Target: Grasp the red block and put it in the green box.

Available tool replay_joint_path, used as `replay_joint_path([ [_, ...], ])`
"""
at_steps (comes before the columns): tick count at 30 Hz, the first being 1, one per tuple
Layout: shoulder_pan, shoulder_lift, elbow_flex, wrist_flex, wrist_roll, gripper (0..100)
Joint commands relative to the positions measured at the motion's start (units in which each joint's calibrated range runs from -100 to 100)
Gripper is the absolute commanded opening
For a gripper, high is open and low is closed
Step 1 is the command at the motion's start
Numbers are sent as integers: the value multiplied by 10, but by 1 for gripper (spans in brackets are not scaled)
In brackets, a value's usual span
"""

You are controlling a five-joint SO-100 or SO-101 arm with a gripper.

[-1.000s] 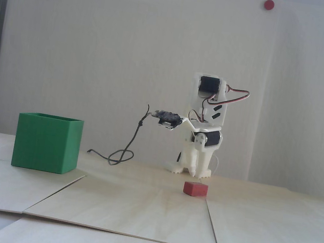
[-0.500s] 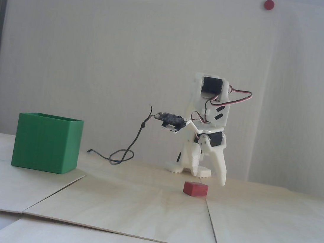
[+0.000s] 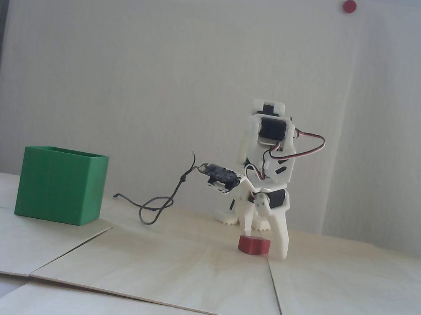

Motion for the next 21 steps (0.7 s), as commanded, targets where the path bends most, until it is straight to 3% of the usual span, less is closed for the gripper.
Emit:
replay_joint_path([
  [1, -3, -14, -41, 5, 0, 32],
  [13, -2, -19, -41, 6, -3, 1],
  [21, -1, -20, -42, 5, -3, 2],
])
